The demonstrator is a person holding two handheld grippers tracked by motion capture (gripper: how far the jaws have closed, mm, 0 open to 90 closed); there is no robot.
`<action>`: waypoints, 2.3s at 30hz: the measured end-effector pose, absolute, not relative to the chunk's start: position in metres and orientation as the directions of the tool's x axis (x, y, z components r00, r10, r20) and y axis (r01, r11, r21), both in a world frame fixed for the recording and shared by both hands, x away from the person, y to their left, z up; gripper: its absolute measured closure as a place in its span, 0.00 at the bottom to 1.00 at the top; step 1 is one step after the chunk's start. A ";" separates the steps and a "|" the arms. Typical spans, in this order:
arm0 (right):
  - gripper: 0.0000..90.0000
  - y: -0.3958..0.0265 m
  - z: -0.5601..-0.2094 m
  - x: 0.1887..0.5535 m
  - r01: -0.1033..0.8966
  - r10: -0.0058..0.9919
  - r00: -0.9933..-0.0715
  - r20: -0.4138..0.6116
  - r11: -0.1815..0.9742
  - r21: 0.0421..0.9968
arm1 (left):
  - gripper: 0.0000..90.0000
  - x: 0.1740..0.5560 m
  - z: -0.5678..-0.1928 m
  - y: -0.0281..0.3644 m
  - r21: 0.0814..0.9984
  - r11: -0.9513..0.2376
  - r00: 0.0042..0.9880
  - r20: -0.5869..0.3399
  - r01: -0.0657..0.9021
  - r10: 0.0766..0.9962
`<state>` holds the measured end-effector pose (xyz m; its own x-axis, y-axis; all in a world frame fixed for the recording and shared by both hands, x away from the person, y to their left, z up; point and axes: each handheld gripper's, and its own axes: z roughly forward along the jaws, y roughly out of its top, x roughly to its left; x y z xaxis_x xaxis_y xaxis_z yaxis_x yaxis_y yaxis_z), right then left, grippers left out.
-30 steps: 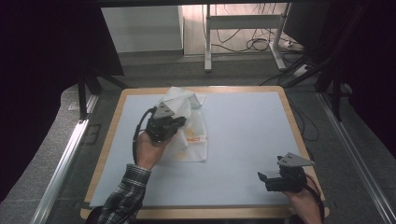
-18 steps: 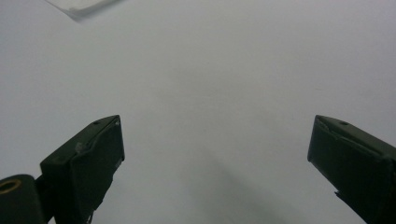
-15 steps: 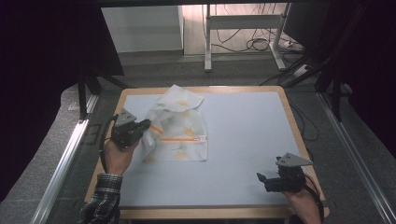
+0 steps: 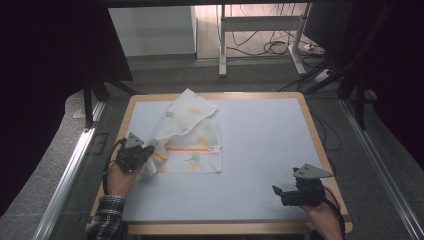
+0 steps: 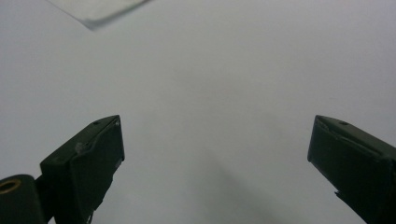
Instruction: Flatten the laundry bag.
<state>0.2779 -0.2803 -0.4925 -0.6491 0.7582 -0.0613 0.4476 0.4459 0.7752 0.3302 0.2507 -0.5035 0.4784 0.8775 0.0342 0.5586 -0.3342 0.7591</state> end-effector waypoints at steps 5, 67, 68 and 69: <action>0.04 -0.271 -0.492 0.283 0.458 0.750 -0.661 -0.006 0.410 0.788 | 0.95 0.332 -0.508 0.252 0.755 -0.327 0.480 0.019 0.568 0.877; 0.76 -0.068 -0.528 0.410 0.498 0.695 -0.718 -0.037 0.550 0.671 | 0.92 0.339 -0.517 0.254 0.733 -0.352 0.512 0.005 0.582 0.859; 0.82 -0.068 -0.527 0.410 0.493 0.685 -0.727 -0.039 0.561 0.665 | 0.92 0.338 -0.517 0.254 0.733 -0.355 0.514 0.008 0.581 0.858; 0.87 -0.067 -0.526 0.408 0.487 0.674 -0.738 -0.043 0.575 0.657 | 0.92 0.338 -0.517 0.254 0.734 -0.355 0.512 0.011 0.579 0.859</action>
